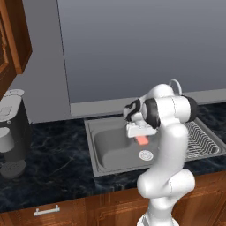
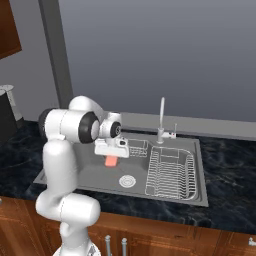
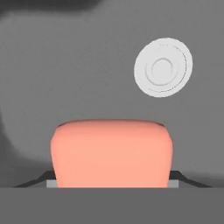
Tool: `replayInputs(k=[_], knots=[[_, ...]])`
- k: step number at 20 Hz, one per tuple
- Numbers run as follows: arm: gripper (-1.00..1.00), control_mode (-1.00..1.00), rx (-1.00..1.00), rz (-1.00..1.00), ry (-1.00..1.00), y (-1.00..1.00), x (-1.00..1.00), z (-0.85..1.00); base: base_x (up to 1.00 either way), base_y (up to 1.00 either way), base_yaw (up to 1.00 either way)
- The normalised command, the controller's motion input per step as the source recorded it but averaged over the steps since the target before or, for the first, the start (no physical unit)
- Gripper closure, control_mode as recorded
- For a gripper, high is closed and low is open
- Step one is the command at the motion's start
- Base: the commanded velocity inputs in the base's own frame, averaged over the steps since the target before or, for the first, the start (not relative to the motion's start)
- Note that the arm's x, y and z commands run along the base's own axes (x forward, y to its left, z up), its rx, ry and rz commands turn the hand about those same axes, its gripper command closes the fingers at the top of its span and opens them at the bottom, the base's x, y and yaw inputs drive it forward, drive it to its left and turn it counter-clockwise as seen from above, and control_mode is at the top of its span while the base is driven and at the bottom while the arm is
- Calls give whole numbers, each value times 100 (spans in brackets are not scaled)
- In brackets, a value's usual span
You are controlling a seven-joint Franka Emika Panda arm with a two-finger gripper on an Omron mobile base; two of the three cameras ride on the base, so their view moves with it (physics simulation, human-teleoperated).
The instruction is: Pick up the bar soap and bar soap from the sink, and place them back in the cabinet, and close the cabinet doors.
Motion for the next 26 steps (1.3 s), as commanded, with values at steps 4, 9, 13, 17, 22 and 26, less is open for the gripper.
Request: replayInputs(k=[4,9,13,17,22,26], knots=[[100,-100,0,-8,-3,-4,-47,59,0,0,0],[100,-100,0,-10,-3,0,-49,62,0,0,0],[100,-100,0,-12,-3,0,-47,65,0,0,0],[100,-100,0,-11,-5,0,-42,66,0,0,0],[100,-100,-2,-5,-11,0,-34,57,0,0,0],[100,-100,-8,-1,-21,0,-42,46,0,0,0]])
